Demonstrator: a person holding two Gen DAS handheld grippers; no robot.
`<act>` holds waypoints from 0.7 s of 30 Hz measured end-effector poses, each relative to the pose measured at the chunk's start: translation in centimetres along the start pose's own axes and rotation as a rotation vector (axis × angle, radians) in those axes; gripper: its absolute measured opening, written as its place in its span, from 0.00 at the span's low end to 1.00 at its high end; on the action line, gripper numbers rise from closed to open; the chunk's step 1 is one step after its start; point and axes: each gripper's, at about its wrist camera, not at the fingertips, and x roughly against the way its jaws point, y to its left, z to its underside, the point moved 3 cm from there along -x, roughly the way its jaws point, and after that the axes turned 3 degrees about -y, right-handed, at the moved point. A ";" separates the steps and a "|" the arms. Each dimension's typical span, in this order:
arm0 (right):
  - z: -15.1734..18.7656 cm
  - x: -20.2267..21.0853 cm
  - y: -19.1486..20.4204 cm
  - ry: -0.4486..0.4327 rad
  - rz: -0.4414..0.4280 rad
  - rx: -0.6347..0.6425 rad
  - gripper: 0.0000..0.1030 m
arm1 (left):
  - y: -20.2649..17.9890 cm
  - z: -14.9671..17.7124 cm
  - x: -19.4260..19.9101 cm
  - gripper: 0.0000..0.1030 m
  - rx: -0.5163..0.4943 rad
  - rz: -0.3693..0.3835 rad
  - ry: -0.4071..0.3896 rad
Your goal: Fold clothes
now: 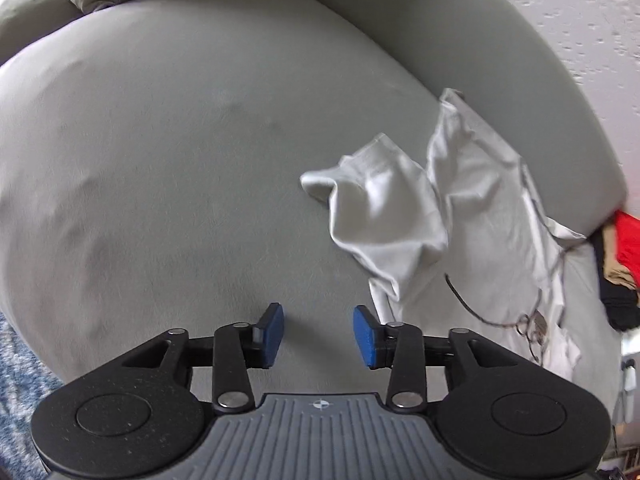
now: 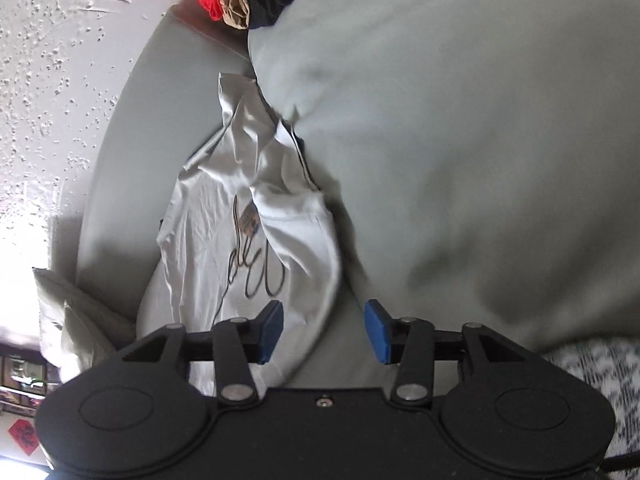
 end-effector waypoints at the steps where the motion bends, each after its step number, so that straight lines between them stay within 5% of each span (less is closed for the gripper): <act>1: 0.4 0.0 -0.5 0.003 -0.011 -0.003 0.44 | -0.5 0.5 0.1 0.45 -0.036 0.009 -0.011; 6: 1.2 -0.6 -0.4 -0.055 -0.033 0.054 0.44 | -3.8 1.6 -0.4 0.62 -0.151 0.060 -0.007; 11: 1.1 -1.7 -0.4 -0.041 -0.096 -0.001 0.41 | -4.6 2.3 -2.4 0.61 -0.104 0.132 0.061; 17: 0.9 -4.8 -0.6 -0.017 -0.008 -0.011 0.39 | -4.3 1.9 -3.5 0.64 -0.003 0.134 0.076; 21: 0.2 -6.3 -2.0 -0.044 -0.114 -0.133 0.38 | -3.8 1.5 -3.9 0.68 0.064 0.171 0.077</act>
